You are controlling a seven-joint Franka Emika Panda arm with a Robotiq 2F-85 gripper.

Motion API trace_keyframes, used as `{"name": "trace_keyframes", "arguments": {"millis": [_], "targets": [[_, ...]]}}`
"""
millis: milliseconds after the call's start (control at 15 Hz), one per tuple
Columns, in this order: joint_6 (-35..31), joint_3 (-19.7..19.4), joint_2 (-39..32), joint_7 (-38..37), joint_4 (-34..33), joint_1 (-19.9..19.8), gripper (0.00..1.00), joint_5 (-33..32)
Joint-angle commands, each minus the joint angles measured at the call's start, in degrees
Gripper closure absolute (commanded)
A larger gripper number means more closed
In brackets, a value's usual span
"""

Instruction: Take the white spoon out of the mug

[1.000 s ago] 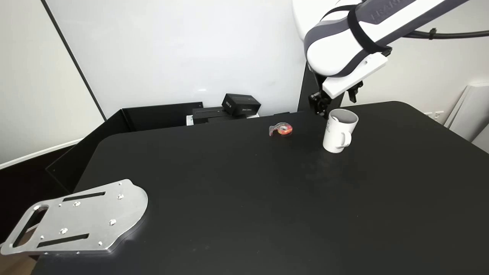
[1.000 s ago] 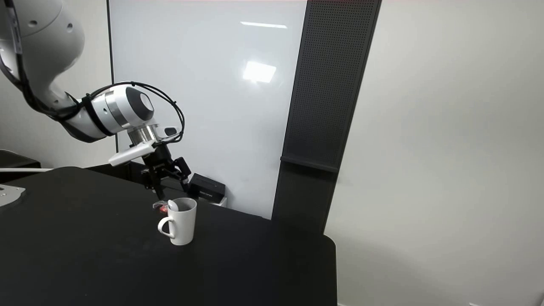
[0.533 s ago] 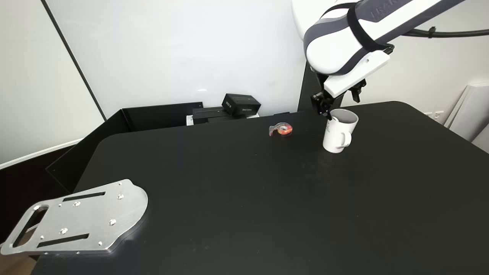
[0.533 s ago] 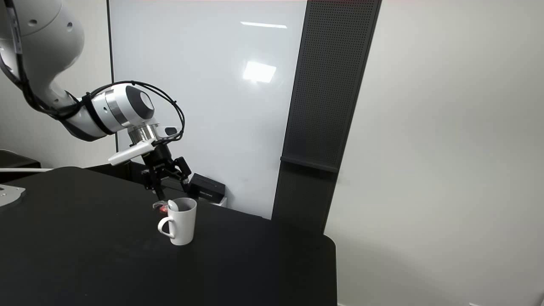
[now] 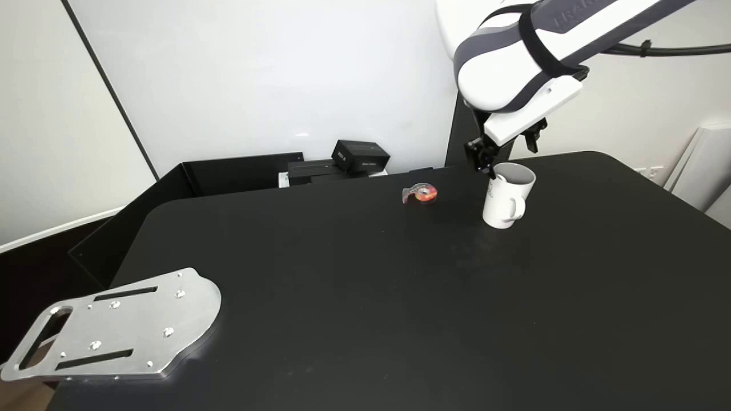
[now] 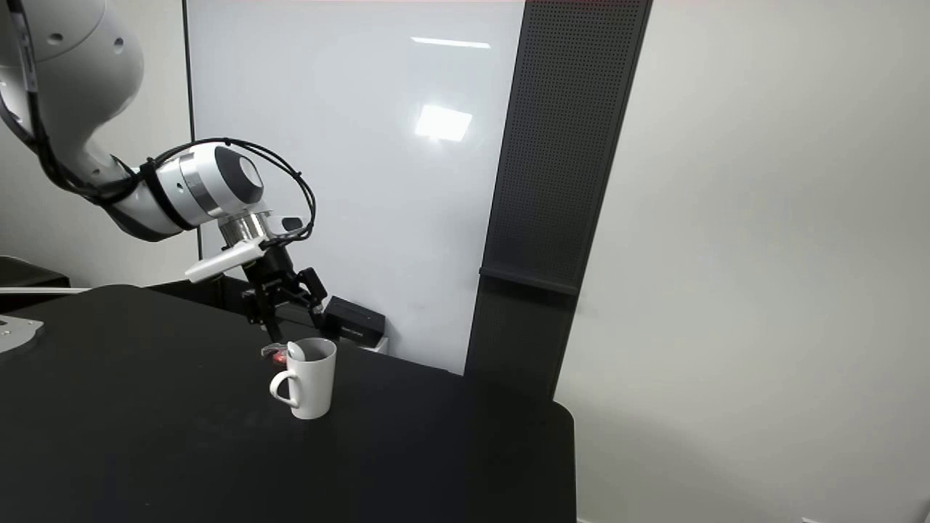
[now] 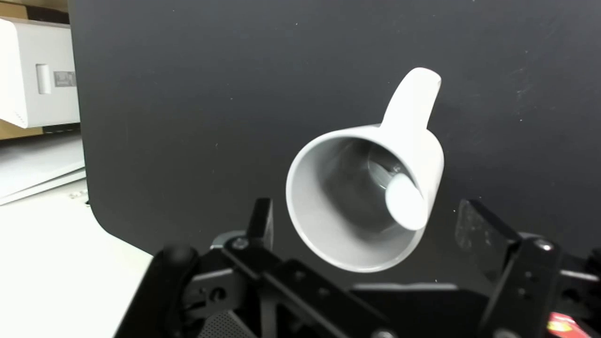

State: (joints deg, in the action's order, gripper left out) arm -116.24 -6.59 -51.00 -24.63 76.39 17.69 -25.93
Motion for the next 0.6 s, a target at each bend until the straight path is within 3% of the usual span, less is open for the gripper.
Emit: {"name": "trace_keyframes", "arguments": {"millis": [0, 533], "targets": [[0.1, -0.8, -0.5, 0.2, -0.7, 0.3, 0.0, -0.3], [0.0, -0.9, -0.7, 0.3, -0.5, 0.2, 0.0, 0.0]]}}
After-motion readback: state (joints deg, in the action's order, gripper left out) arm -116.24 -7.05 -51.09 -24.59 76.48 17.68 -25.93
